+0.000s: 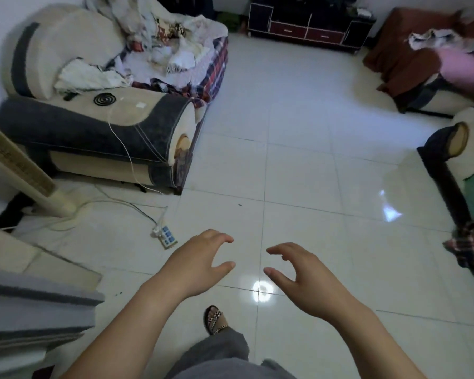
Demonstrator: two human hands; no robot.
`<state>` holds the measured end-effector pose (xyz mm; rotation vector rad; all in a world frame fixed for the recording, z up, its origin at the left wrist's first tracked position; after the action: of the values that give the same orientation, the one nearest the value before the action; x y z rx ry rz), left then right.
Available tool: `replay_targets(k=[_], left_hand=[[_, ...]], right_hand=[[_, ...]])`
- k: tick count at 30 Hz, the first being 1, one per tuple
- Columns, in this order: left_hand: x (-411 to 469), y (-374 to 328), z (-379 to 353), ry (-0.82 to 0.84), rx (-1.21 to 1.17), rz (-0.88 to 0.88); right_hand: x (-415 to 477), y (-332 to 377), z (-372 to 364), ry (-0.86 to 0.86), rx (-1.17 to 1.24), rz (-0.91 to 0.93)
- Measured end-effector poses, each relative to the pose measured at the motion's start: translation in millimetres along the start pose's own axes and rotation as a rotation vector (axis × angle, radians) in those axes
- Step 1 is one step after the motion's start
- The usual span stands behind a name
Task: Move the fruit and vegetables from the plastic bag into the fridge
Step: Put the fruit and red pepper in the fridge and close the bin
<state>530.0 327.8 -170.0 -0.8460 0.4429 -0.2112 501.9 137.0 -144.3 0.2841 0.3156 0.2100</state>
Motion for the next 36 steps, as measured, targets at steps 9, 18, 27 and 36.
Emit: replay_targets(k=[9,18,27,36], left_hand=[[52,59,102,-0.205,-0.03,0.268],[63,121,193,-0.632,-0.301,0.57],[80,168,267,-0.876,-0.393,0.873],[8,252,311,-1.099,-0.513,1.038]], right_hand=[[188,55,23,0.112,-0.072,0.321],[367,160,20,0.338,-0.186,0.861],[488,258,5,0.469,-0.301,1.103],[480,418,-71,0.642,-0.437,1.425]])
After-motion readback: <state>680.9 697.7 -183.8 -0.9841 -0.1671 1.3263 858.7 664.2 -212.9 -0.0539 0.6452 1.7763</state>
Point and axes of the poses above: each hand's wrist, its own x-axis towards the middle knuckle, its own z-axis out of the back of the hand, y = z × x, the point moved 5 cm from there along x, towards the middle knuckle, and after that the axes turned 15 degrees about -x, right-handed, at the moved point
